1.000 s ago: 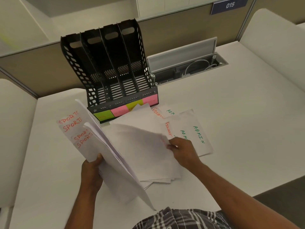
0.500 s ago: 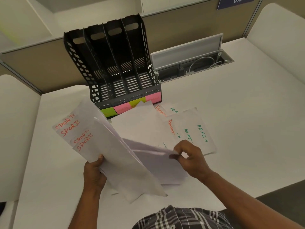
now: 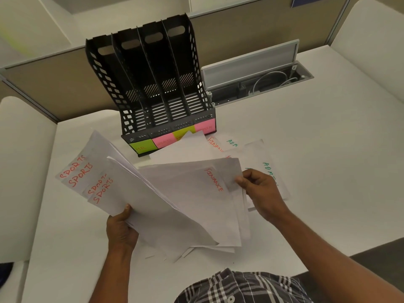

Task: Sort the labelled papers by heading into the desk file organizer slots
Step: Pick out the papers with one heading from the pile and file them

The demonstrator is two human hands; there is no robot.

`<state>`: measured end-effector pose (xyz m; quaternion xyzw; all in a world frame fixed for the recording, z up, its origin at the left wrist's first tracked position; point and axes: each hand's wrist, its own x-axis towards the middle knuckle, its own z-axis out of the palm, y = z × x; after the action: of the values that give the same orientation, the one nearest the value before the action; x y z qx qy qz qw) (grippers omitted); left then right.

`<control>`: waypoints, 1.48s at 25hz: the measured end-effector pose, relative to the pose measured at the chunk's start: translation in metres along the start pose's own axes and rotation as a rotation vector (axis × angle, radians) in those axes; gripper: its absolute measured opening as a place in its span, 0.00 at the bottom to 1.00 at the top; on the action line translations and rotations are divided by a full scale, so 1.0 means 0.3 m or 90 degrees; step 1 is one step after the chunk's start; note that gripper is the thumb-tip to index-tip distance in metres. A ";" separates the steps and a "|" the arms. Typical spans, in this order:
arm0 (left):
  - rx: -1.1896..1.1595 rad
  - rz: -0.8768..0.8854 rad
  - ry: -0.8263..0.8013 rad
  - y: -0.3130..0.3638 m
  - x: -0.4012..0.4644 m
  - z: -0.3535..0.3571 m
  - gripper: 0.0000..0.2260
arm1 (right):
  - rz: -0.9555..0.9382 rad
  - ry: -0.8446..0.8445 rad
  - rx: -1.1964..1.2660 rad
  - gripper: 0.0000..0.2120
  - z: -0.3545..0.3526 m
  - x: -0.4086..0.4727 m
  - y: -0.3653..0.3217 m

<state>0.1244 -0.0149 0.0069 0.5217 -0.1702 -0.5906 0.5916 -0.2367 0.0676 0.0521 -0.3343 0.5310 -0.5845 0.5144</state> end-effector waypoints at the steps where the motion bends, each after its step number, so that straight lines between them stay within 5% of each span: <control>1: 0.000 0.001 0.001 -0.001 0.000 -0.004 0.19 | 0.000 0.009 0.001 0.06 -0.005 0.010 -0.009; 20: -0.033 0.004 0.037 -0.015 -0.004 -0.033 0.18 | -0.125 0.086 -0.040 0.13 -0.061 0.104 -0.196; 26: -0.052 0.011 0.044 -0.013 0.005 -0.055 0.18 | -0.043 0.243 -0.007 0.10 -0.106 0.150 -0.125; 28: -0.072 -0.001 0.033 -0.010 0.014 -0.061 0.17 | 0.053 0.360 -0.147 0.14 -0.120 0.158 -0.084; 30: -0.080 -0.016 0.022 -0.017 0.024 -0.071 0.16 | -0.041 0.440 -0.419 0.22 -0.109 0.137 -0.043; 32: -0.089 -0.026 0.019 -0.023 0.023 -0.074 0.17 | -0.177 0.375 -0.538 0.19 -0.081 0.115 -0.003; 35: -0.086 -0.037 0.020 -0.034 0.025 -0.076 0.17 | 0.120 0.084 -0.614 0.15 -0.027 0.100 0.032; 37: -0.077 -0.040 0.018 -0.038 0.030 -0.079 0.17 | 0.255 -0.008 -0.666 0.17 -0.015 0.085 0.072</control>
<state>0.1399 -0.0102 -0.0155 0.4986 -0.1095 -0.6104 0.6057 -0.2418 0.0466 0.0263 -0.4411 0.8003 -0.1315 0.3843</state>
